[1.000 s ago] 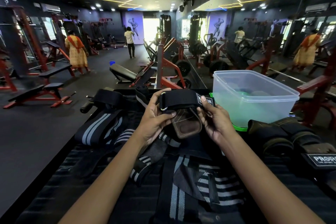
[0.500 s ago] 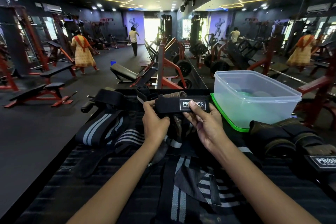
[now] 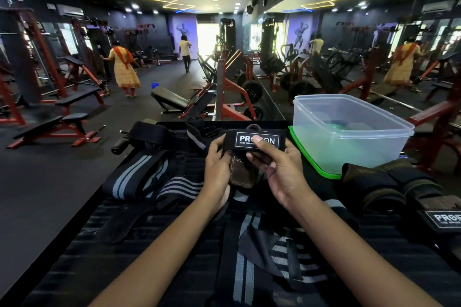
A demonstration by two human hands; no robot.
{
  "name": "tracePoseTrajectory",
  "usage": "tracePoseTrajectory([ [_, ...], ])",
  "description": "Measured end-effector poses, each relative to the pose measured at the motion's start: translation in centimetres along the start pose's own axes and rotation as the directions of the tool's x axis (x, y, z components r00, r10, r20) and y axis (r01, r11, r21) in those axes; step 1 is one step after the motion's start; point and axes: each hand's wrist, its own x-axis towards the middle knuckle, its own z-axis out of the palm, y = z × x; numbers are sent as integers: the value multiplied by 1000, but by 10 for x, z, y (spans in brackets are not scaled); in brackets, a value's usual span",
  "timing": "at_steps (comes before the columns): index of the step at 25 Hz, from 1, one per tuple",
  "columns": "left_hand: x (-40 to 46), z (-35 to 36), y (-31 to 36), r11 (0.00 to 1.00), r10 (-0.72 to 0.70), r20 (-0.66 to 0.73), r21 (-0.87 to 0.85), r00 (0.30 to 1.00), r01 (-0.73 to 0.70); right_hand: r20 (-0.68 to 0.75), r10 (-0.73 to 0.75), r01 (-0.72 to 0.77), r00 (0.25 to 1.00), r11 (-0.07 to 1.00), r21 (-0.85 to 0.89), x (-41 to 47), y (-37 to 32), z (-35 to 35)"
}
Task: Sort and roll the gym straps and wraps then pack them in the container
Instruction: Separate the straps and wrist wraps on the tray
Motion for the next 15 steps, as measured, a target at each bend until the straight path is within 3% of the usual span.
tracePoseTrajectory([
  [5,2,1,1,991,-83,-36,-107,996,79,50,-168,174,985,896,-408,-3,5,1],
  [15,-2,-2,10,974,-101,81,-195,992,116,107,-249,270,963,859,-435,0,2,-2],
])
